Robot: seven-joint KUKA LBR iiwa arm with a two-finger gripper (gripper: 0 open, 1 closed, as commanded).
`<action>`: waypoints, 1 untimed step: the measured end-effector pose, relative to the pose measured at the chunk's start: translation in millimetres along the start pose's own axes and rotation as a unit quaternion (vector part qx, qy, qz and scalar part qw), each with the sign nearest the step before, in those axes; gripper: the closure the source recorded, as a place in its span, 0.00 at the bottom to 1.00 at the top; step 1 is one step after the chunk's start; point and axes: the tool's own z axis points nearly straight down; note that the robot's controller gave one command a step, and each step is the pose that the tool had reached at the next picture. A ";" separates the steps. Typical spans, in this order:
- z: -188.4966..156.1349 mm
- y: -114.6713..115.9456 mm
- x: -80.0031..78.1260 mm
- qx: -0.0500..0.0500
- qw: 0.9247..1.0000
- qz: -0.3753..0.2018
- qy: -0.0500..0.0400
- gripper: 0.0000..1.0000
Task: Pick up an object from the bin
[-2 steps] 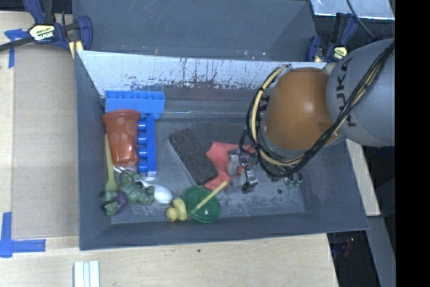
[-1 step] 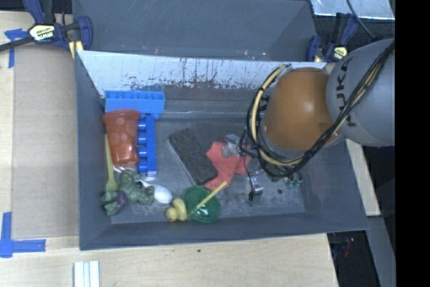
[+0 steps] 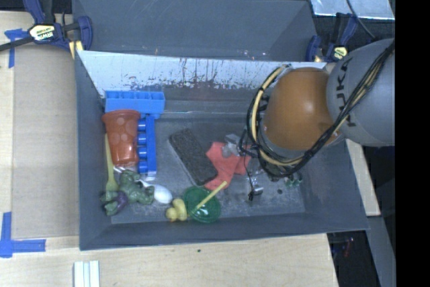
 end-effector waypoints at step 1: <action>14.5 -59.6 -57.3 0.001 0.992 0.123 -0.003 1.00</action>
Offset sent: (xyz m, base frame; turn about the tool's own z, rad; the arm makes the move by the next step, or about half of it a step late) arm 0.0000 0.0000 0.0000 0.0000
